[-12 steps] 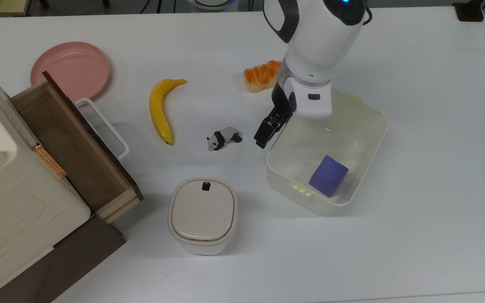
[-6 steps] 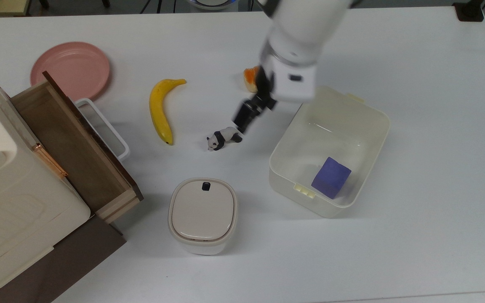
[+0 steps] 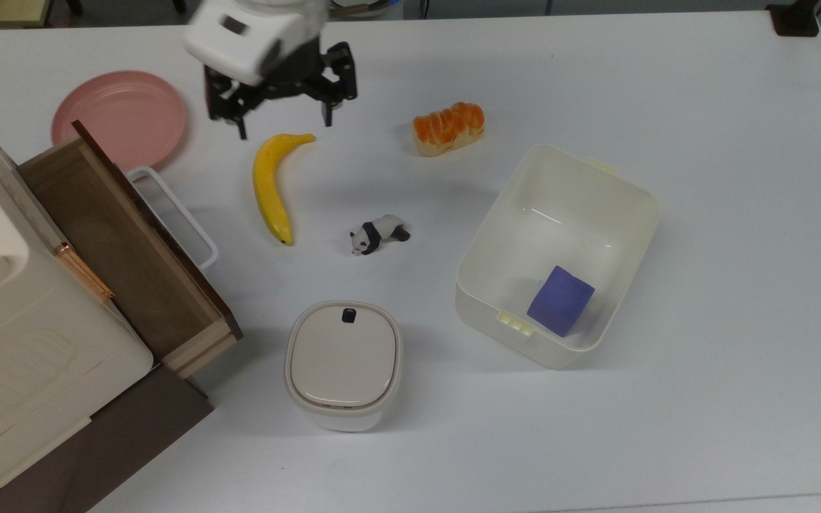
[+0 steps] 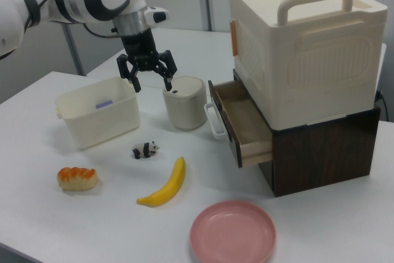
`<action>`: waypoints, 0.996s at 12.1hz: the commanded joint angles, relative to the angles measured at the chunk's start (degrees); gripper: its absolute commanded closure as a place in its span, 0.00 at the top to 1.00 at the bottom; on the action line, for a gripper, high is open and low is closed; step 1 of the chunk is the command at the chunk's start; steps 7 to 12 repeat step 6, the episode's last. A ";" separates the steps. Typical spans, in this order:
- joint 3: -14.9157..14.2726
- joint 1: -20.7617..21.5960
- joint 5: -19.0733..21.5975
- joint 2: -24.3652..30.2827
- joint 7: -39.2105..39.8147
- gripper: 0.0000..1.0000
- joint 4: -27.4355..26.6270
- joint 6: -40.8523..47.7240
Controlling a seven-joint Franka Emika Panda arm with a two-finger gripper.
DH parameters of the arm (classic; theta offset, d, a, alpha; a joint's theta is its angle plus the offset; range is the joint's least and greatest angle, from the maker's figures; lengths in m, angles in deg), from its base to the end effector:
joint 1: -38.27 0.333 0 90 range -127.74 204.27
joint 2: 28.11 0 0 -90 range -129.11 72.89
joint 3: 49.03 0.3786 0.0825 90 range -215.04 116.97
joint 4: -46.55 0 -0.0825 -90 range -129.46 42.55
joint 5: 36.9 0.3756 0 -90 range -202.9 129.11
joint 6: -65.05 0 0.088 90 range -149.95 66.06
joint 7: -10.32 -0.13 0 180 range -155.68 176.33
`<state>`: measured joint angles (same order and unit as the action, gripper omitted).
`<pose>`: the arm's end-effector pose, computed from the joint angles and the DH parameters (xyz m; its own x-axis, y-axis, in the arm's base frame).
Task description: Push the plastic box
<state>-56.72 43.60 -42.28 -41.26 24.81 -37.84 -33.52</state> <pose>0.6390 -0.0271 0.5890 0.9741 0.2258 -0.0126 0.2256 -0.9663 0.1240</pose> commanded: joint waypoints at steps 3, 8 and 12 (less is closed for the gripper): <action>0.30 -0.50 0.64 3.12 -11.22 1.00 -1.66 -0.04; 0.30 -0.50 0.81 2.95 -11.41 1.00 -1.83 -0.22; 0.30 -0.50 0.81 2.95 -11.41 1.00 -1.83 -0.22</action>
